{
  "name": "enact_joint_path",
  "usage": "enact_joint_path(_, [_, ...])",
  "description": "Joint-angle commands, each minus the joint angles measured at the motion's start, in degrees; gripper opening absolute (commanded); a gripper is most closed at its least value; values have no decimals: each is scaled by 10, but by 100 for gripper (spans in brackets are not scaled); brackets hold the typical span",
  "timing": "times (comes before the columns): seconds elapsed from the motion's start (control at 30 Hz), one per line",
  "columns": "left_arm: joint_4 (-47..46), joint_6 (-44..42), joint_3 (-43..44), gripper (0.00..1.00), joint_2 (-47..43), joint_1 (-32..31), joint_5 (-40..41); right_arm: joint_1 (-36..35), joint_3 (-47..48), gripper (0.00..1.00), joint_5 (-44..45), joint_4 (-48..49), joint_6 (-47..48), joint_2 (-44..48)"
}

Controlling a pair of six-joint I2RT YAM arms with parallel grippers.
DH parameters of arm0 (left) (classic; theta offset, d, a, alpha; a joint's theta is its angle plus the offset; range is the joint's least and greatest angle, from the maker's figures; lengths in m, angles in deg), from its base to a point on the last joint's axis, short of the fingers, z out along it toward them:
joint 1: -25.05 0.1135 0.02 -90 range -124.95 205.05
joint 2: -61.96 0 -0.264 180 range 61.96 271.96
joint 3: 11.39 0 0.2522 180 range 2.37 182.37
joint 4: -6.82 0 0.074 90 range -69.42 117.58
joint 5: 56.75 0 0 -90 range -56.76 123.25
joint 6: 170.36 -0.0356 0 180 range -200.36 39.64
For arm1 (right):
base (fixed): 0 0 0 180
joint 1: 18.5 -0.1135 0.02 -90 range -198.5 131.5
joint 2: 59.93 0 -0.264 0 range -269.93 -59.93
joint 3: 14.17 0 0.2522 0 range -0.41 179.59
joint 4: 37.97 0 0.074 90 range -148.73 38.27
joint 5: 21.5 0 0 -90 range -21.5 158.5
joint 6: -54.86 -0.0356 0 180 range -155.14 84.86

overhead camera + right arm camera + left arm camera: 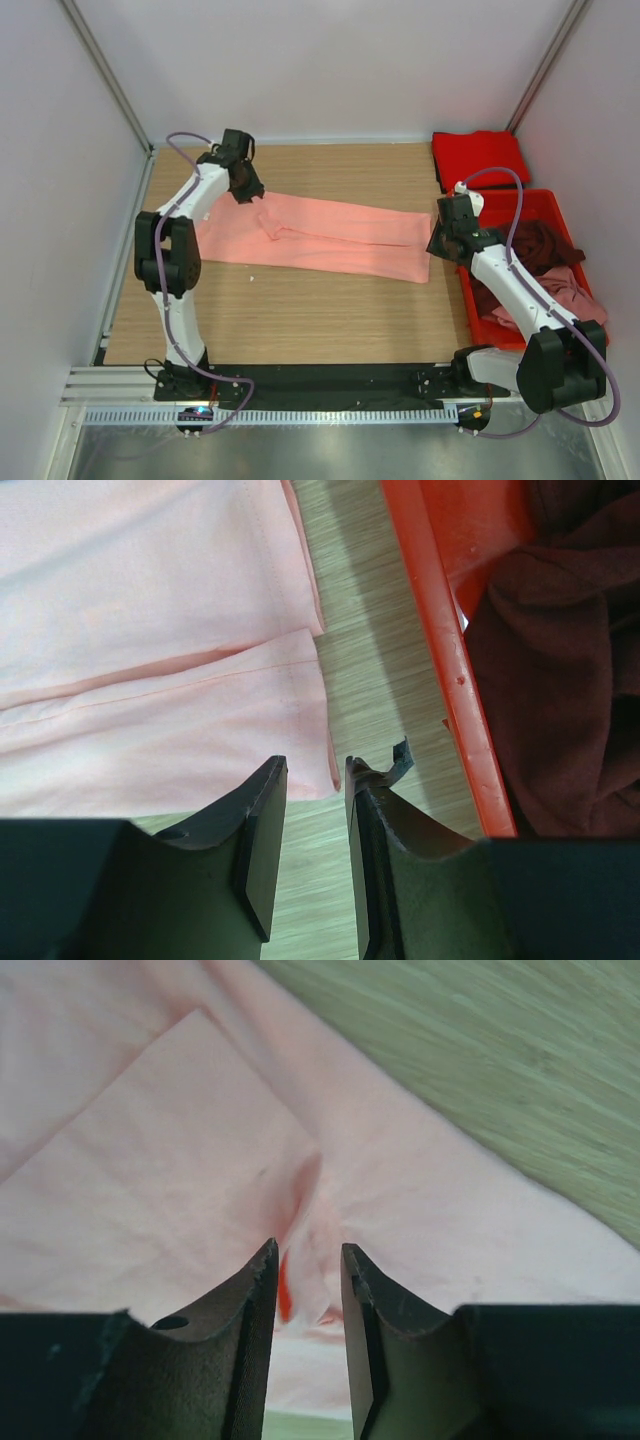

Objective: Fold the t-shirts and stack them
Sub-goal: Fold the tshirt

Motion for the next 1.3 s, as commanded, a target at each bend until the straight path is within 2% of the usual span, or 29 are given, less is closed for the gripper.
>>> enact_joint_path(0.0, [63, 1, -18, 32, -72, -4, 114, -1, 12, 37, 1, 5, 8, 17])
enact_joint_path(0.07, [92, 10, -47, 25, -90, -4, 156, 0, 12, 37, 0, 5, 7, 17])
enact_joint_path(0.1, [92, 11, -59, 13, -97, -4, 165, 0, 12, 37, -3, 4, 7, 18])
enact_joint_path(0.2, [81, 18, -105, 0, -107, -6, 130, -1, 10, 37, -5, 6, 7, 21])
enact_joint_path(0.33, [55, 23, -129, 0, -92, -25, 102, 0, 12, 37, -7, 7, 6, 20])
enact_joint_path(0.5, [38, 33, -74, 0, -34, -56, 72, 0, 10, 37, -5, 8, 5, 24])
enact_joint_path(0.63, [-5, 56, -30, 0, 9, -71, -2, -1, 6, 37, -6, 7, 6, 25])
enact_joint_path(0.7, [-5, 69, -16, 0, 25, -73, -10, -1, 9, 37, -5, 5, 6, 26])
enact_joint_path(0.87, [-28, 47, -44, 1, -18, -68, 25, -1, 5, 38, -14, 1, 9, 38])
enact_joint_path(1.13, [72, 3, -68, 7, -103, -18, 106, -1, 19, 42, -115, 8, 24, -3])
enact_joint_path(1.27, [93, 13, -139, 7, -126, 28, 132, -6, 16, 34, -127, 34, 4, -66])
